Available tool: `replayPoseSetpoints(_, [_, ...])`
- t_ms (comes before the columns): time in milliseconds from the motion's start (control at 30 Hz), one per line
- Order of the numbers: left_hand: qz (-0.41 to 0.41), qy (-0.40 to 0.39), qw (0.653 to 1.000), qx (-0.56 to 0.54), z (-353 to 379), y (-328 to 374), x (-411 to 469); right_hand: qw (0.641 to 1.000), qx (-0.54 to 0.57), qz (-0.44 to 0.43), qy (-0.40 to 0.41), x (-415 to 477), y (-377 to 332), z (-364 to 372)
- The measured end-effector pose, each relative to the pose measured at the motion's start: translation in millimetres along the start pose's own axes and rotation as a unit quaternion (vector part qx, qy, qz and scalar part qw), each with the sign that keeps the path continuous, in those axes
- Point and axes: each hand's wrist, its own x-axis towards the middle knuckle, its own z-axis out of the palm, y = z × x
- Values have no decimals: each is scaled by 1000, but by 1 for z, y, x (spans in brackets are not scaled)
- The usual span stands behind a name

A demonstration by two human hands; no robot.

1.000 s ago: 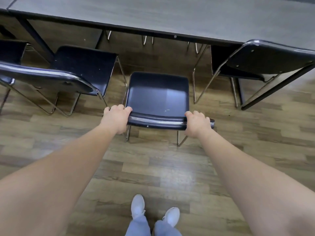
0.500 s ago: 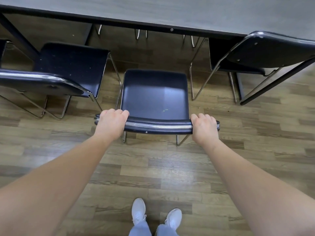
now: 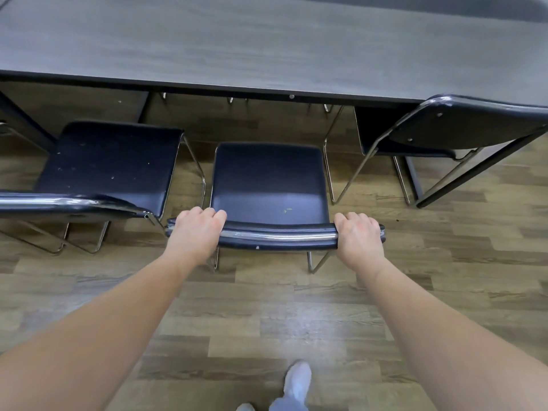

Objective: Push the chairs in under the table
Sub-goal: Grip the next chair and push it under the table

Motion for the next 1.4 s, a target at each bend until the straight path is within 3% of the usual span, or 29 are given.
replayPoseSetpoints(767, [-23, 33, 999, 13, -34, -38, 271, 999, -30, 19, 38, 272, 39, -25])
replayPoseSetpoints(1033, [-23, 129, 991, -25, -35, -40, 324, 998, 4, 31, 63, 326, 53, -31])
replayPoseSetpoints(1400, [-37, 141, 989, -8, -37, -49, 357, 994, 30, 27, 104, 355, 53, -30])
